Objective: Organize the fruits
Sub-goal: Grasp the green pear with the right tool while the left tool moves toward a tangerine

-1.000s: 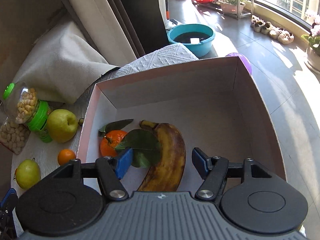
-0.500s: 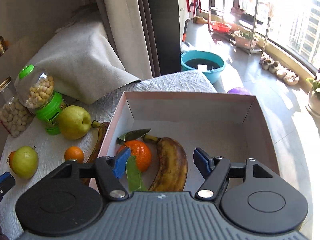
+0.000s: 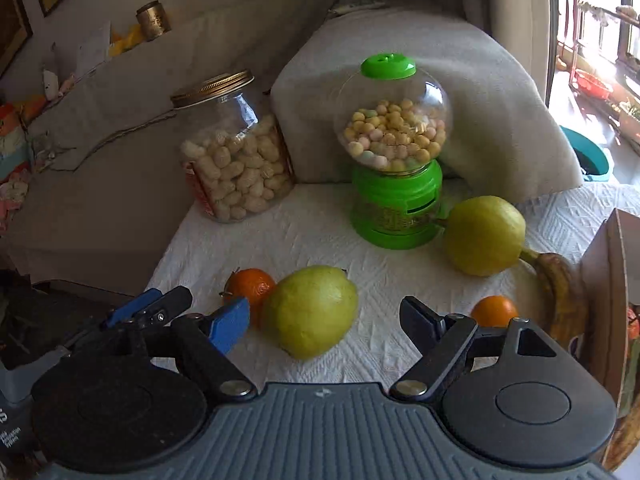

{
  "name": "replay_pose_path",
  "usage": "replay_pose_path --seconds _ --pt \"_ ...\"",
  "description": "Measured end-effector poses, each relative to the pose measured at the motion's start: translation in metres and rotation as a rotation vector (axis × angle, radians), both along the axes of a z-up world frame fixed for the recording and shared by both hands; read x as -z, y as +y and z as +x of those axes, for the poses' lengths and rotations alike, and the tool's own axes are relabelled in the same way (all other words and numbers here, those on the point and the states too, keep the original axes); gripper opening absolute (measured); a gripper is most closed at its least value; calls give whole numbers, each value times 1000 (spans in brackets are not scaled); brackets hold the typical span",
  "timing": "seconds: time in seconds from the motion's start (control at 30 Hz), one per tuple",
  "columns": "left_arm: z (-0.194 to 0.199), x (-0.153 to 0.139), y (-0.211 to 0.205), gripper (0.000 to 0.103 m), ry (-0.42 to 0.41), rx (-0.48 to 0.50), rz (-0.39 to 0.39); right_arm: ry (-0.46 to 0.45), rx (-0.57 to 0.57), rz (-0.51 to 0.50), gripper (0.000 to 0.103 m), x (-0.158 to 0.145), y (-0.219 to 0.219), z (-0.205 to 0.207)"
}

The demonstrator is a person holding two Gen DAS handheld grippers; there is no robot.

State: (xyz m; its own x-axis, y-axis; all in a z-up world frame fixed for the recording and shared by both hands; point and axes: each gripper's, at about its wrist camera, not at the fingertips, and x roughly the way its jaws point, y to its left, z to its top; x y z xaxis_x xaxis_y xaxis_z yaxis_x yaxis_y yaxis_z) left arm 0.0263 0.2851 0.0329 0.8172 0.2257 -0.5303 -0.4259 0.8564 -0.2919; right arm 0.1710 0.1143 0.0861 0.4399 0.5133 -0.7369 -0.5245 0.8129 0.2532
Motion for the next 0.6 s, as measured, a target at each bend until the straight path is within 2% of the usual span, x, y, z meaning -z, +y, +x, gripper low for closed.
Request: replay_pose_path --seconds 0.13,0.2,0.27,0.33,0.5,0.6 --pt "1 2 1 41 3 21 -20 42 61 -44 81 18 14 18" --pt "2 3 -1 41 7 40 -23 110 50 4 76 27 7 23" --pt "4 4 -4 41 12 54 -23 130 29 33 69 28 2 20" --pt "4 4 -6 41 13 60 -21 113 -22 33 60 23 0 12" --pt "3 5 -7 41 7 60 -12 -5 -120 -64 60 13 6 -16" --pt "3 5 -9 41 11 66 -4 -25 -157 -87 60 13 6 -24"
